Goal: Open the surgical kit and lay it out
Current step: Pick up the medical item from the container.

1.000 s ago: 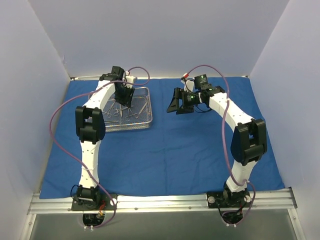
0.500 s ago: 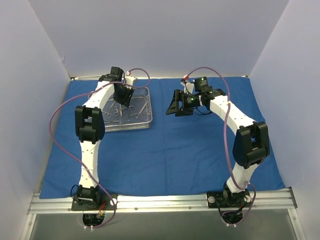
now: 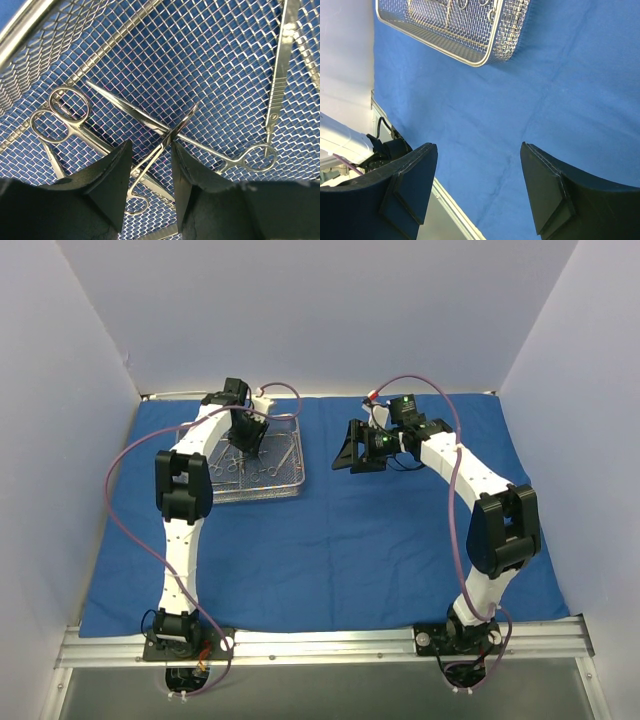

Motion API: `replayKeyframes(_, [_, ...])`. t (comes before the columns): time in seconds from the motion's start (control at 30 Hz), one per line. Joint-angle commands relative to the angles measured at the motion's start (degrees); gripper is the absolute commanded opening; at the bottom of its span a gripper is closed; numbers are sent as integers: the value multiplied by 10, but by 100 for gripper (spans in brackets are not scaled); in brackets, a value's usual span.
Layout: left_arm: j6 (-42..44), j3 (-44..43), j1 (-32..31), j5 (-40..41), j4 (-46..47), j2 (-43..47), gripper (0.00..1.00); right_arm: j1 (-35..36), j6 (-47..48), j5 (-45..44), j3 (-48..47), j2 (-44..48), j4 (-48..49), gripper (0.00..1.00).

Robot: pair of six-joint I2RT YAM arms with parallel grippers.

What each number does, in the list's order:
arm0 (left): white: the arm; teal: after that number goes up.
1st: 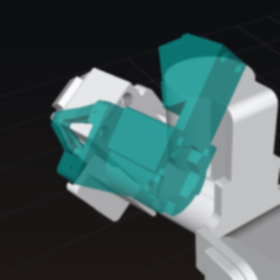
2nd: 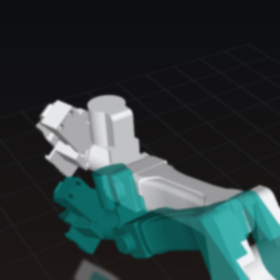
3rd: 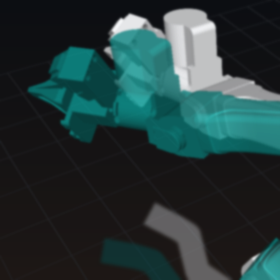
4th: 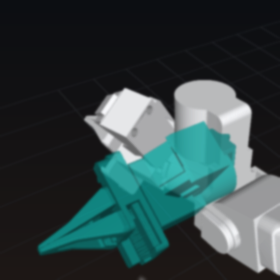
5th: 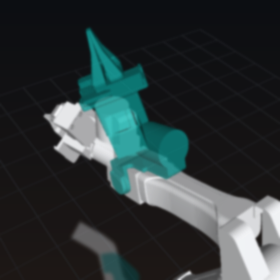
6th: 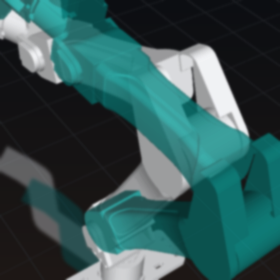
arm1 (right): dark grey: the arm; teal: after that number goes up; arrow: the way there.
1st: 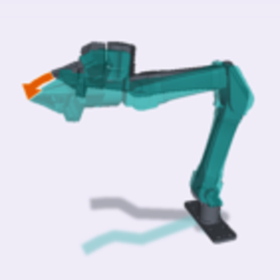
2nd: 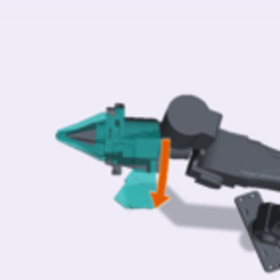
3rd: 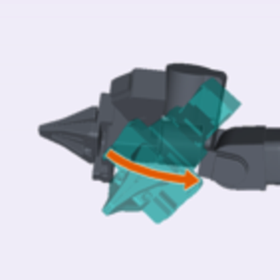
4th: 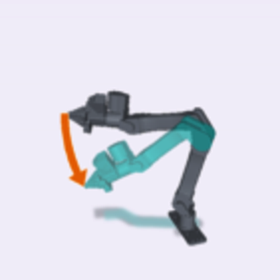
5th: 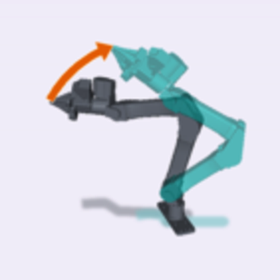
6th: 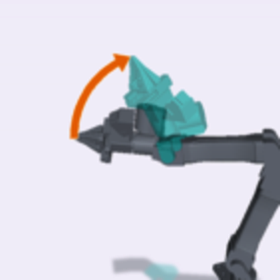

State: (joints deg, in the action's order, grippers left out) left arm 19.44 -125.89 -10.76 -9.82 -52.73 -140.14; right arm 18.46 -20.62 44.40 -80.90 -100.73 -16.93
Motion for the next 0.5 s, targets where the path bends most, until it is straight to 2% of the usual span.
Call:
replayKeyframes(0.0, [14,-8,3,2,-1,-7,45,4,-5,17,3,26,7,68])
replayKeyframes(0.2, [8,-11,4,9,-12,-29,42,4,-2,12,2,23,4,68])
replayKeyframes(0.33, [1,-9,3,-9,-13,-31,21,4,-1,8,3,27,2,68])
replayKeyframes(0.47, [-13,-21,5,-13,-15,-25,12,4,-1,4,0,29,2,68])
